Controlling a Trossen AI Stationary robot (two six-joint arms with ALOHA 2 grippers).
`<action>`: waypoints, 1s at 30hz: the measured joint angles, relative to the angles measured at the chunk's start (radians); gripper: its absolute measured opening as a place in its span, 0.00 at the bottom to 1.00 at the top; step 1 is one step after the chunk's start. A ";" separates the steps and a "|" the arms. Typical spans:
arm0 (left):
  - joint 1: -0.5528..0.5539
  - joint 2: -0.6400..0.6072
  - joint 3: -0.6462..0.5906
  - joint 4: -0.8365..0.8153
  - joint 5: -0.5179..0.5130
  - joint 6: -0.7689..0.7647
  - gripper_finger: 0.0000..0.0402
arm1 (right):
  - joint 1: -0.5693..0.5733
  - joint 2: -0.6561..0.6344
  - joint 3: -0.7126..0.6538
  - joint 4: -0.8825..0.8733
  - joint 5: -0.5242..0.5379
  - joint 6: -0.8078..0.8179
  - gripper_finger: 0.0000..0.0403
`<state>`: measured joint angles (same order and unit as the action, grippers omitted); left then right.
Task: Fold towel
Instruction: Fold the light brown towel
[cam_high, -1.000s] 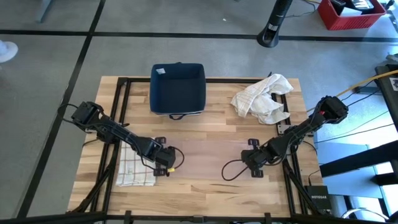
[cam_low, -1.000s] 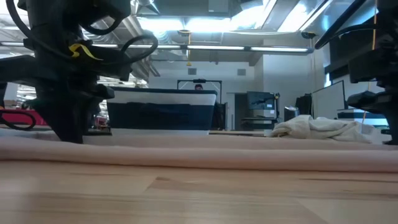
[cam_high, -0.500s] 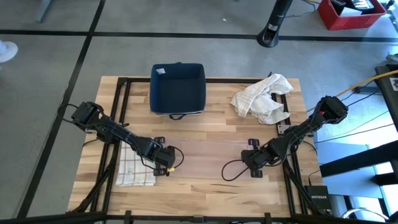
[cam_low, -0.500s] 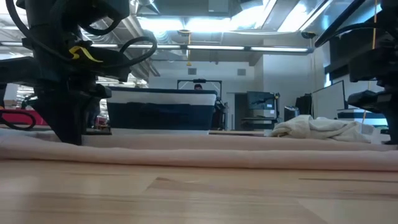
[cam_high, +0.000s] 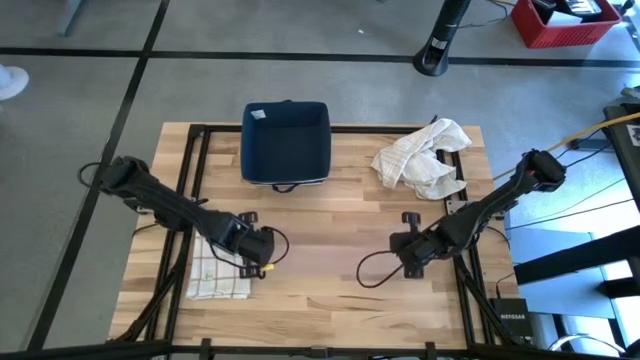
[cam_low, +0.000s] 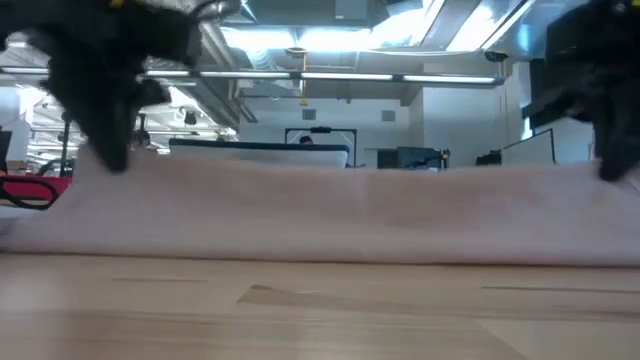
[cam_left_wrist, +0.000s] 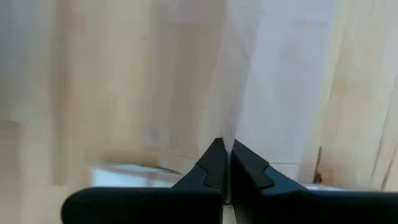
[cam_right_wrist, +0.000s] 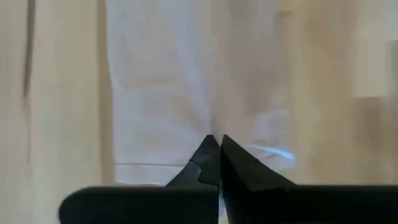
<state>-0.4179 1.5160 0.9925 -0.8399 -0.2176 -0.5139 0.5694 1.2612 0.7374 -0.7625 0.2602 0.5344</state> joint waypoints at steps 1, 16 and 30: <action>0.006 -0.019 0.004 -0.011 -0.018 0.009 0.00 | 0.000 -0.016 0.004 -0.027 0.023 -0.001 0.01; 0.131 -0.137 0.006 -0.041 -0.377 0.200 0.00 | -0.012 -0.163 0.008 -0.199 0.525 0.008 0.00; -0.277 0.015 -0.196 0.272 -0.429 -0.057 0.00 | 0.293 0.083 -0.157 0.078 0.404 0.193 0.00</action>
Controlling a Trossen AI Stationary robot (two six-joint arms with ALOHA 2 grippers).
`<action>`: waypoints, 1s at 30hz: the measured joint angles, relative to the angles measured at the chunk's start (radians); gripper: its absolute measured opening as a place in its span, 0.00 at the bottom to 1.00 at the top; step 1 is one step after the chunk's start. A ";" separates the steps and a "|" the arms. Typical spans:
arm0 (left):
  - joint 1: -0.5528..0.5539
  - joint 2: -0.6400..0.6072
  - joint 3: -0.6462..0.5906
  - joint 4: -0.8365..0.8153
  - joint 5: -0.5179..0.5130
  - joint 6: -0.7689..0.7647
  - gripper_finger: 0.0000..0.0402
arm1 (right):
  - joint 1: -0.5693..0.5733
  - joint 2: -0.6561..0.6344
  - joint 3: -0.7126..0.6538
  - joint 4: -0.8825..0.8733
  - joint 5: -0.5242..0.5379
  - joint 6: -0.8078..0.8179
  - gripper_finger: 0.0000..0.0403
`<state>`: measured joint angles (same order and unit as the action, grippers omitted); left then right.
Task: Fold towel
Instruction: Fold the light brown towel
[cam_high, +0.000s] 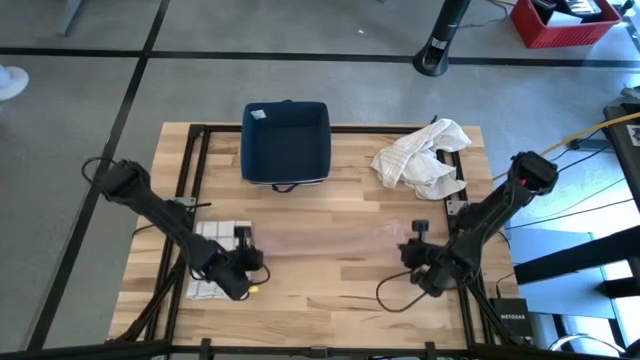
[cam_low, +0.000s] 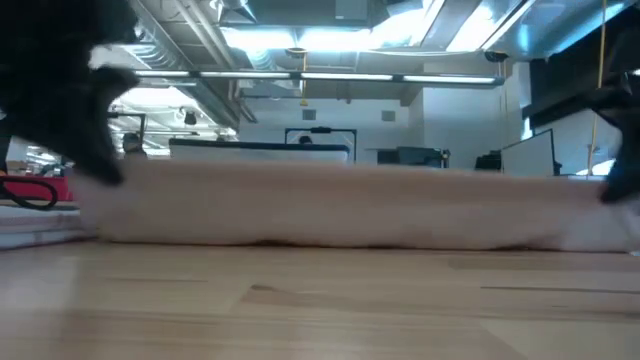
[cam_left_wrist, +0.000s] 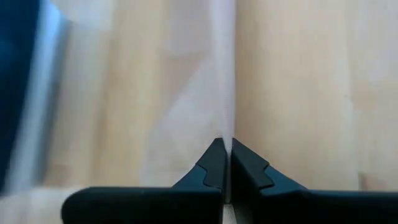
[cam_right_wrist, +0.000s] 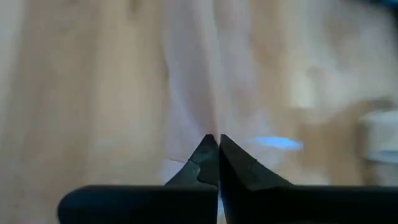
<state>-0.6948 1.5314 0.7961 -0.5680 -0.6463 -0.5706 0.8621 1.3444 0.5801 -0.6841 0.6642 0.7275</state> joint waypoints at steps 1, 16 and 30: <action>-0.010 0.021 -0.002 0.016 0.022 -0.017 0.00 | 0.014 0.021 -0.001 0.020 -0.025 0.010 0.00; -0.025 0.071 -0.002 0.153 0.256 -0.055 0.13 | 0.041 0.063 -0.001 0.128 -0.254 0.039 0.19; 0.115 -0.030 0.127 0.063 0.413 -0.152 0.32 | 0.016 -0.073 0.180 -0.173 -0.327 0.411 0.48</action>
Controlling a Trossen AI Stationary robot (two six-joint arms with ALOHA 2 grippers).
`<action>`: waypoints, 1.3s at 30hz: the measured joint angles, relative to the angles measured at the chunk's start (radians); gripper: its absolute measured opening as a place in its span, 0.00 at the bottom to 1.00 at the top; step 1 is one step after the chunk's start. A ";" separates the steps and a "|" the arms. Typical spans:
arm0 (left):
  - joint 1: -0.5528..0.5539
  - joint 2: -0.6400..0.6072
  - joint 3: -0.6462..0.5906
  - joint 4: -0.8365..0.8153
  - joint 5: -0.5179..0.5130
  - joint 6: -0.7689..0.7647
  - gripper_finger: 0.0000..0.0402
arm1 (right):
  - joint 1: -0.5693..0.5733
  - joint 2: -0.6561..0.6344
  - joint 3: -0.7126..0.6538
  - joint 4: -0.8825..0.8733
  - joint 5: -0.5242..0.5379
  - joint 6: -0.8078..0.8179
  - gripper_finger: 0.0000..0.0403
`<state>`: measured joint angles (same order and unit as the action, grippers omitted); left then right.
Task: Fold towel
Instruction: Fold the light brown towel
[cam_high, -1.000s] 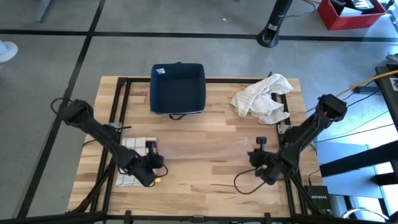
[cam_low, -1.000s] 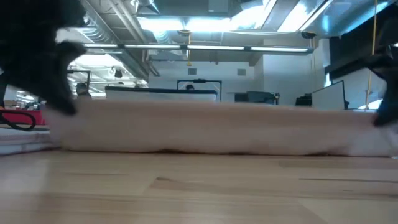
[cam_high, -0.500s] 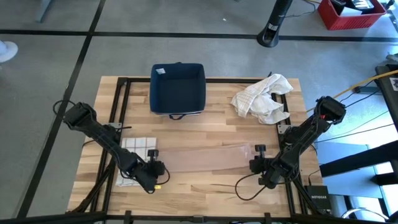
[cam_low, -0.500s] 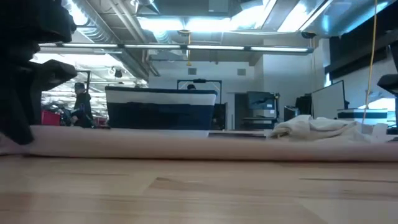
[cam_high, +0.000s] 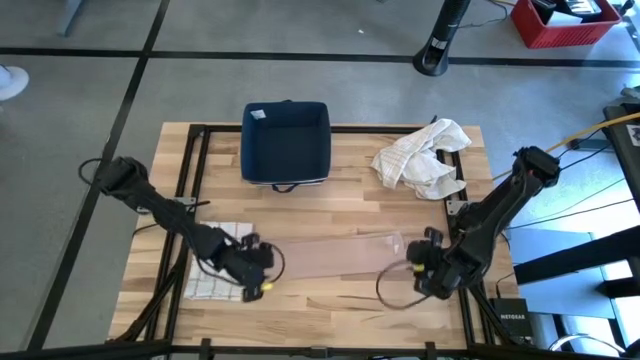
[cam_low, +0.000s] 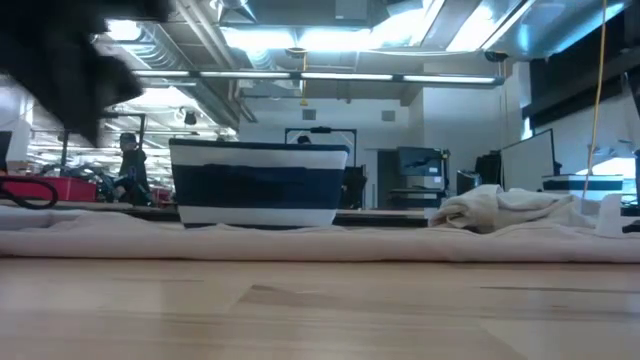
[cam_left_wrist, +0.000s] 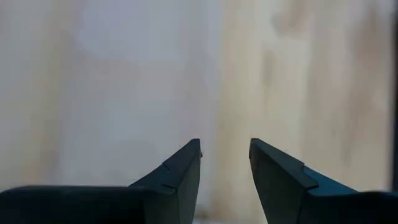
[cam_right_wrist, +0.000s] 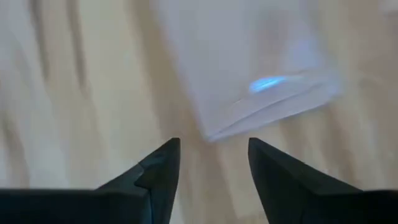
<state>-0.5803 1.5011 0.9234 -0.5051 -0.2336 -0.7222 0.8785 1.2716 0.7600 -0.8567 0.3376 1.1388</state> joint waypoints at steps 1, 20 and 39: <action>0.020 -0.003 0.000 0.010 -0.037 0.009 0.32 | -0.010 -0.025 -0.014 0.000 0.034 0.061 0.48; 0.211 0.280 -0.001 0.512 -0.078 0.362 0.29 | -0.154 -0.247 -0.493 0.571 -0.009 0.491 0.48; 0.215 0.315 -0.001 0.544 -0.090 0.397 0.29 | -0.152 -0.166 -0.599 0.831 0.110 0.459 0.47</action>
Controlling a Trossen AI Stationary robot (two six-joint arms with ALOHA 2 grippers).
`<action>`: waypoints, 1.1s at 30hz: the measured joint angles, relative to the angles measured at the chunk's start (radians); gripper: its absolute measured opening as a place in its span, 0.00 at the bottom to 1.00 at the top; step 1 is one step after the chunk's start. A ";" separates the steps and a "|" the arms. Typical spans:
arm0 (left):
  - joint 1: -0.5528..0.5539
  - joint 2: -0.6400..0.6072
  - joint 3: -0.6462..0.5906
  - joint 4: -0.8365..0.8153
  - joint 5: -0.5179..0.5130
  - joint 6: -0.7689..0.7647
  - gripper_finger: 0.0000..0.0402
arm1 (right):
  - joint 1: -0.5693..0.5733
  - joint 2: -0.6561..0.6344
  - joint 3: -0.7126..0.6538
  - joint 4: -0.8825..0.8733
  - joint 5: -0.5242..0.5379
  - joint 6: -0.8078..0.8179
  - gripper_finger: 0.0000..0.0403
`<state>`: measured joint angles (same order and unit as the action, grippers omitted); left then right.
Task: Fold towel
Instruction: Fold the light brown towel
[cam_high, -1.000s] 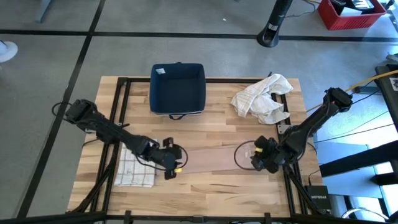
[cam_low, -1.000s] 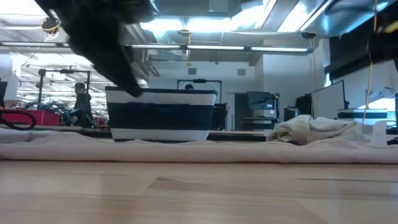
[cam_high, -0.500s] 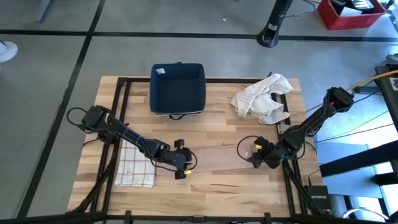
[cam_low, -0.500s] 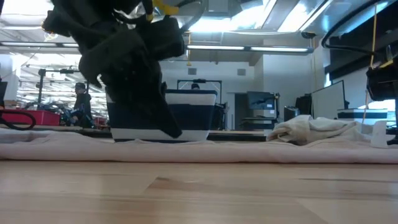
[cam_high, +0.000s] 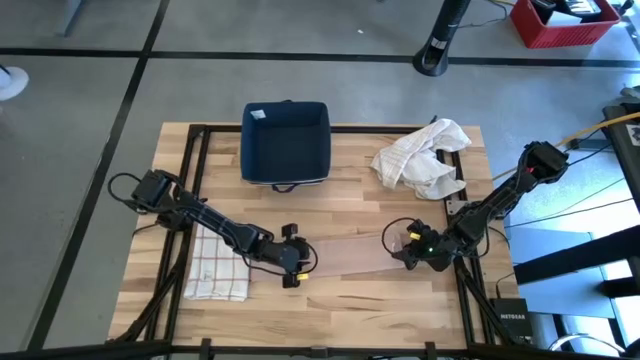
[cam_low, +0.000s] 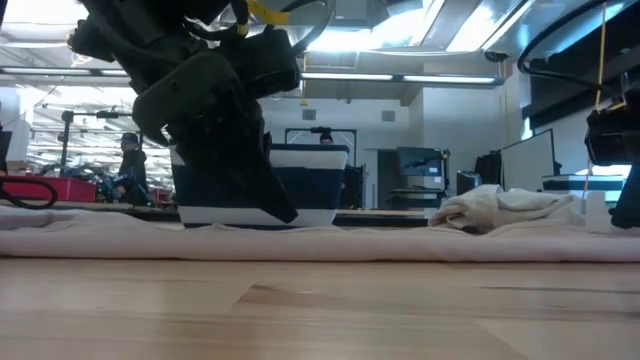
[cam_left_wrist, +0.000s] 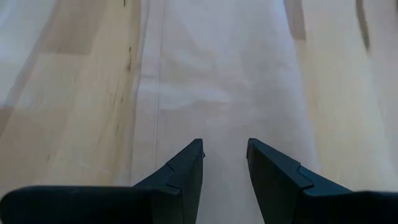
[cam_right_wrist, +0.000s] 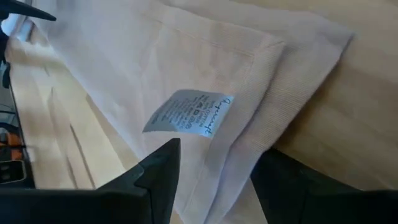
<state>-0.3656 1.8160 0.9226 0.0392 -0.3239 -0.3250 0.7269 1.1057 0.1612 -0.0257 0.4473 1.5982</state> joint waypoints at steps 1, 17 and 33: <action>0.000 0.000 0.000 0.014 -0.001 0.005 0.29 | 0.000 0.005 0.000 0.003 0.007 -0.008 0.45; 0.069 0.099 0.062 0.251 -0.001 0.096 0.29 | -0.001 0.045 -0.006 0.020 0.085 -0.069 0.03; 0.118 0.287 0.160 0.230 0.013 0.058 0.29 | -0.002 0.046 0.138 0.013 0.163 -0.113 0.01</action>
<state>-0.2474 2.1026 1.0826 0.2688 -0.3112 -0.2675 0.7250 1.1515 0.2992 -0.0125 0.6106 1.4847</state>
